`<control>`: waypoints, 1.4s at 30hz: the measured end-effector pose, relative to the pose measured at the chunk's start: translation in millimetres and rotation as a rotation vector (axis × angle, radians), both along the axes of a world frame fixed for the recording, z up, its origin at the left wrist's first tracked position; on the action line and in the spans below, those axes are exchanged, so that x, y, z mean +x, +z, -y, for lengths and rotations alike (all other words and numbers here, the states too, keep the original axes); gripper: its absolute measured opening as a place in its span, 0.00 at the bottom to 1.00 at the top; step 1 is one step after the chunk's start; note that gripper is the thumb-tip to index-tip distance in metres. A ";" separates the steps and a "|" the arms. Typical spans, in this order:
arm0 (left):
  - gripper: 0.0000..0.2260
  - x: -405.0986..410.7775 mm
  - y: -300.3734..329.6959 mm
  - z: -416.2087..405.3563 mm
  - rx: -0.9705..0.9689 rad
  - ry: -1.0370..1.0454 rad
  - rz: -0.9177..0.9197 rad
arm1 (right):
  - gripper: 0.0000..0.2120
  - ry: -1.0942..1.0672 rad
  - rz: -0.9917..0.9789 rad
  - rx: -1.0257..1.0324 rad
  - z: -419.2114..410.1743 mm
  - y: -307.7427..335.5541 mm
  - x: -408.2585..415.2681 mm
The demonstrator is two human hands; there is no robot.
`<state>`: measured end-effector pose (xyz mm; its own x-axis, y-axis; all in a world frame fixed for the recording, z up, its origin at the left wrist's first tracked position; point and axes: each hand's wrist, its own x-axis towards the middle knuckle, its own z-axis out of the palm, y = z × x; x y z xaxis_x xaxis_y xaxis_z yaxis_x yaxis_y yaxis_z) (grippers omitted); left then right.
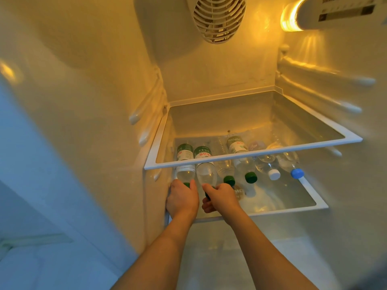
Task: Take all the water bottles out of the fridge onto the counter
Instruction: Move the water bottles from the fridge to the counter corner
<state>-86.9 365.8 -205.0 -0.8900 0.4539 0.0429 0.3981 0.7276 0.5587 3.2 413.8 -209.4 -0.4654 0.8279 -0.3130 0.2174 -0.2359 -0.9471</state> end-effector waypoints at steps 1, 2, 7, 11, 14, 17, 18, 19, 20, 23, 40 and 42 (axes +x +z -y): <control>0.19 -0.1 -0.6 -0.4 0.003 0.000 -0.002 | 0.14 -0.001 0.017 0.019 -0.1 -1.1 -0.3; 0.19 -0.1 -1.6 -1.0 0.007 0.002 -0.005 | 0.15 -0.001 0.035 0.038 -0.1 -2.2 -0.5; 0.18 0.5 -5.0 1.1 0.019 0.006 -0.029 | 0.15 0.011 0.034 0.050 -1.8 -2.8 0.7; 0.14 4.7 -8.7 11.7 0.074 -0.026 -0.037 | 0.14 0.035 0.019 0.018 1.1 1.8 5.2; 0.12 11.6 -13.7 24.2 0.169 -0.034 -0.003 | 0.14 0.026 0.029 -0.004 9.1 5.7 9.9; 0.11 25.4 -10.2 39.2 0.273 -0.054 0.095 | 0.14 -0.007 0.015 -0.014 19.8 9.3 17.5; 0.11 30.0 -6.8 44.8 0.314 -0.050 0.133 | 0.14 -0.023 -0.001 -0.016 24.0 10.5 20.8; 0.11 34.9 -3.1 50.9 0.345 -0.043 0.171 | 0.14 -0.044 -0.015 -0.019 29.3 10.7 24.8; 0.11 39.5 0.5 58.1 0.366 -0.040 0.192 | 0.14 -0.067 -0.030 -0.022 35.4 10.5 29.2; 0.14 51.9 10.5 77.4 0.414 -0.036 0.244 | 0.16 -0.142 -0.091 -0.070 52.8 11.8 40.9; 0.18 100.4 49.2 194.3 1.001 0.128 1.102 | 0.20 -0.388 -0.059 0.036 167.5 45.9 105.5; 0.17 104.1 54.0 214.6 0.963 0.114 1.079 | 0.21 -0.395 -0.059 0.059 181.4 51.3 112.2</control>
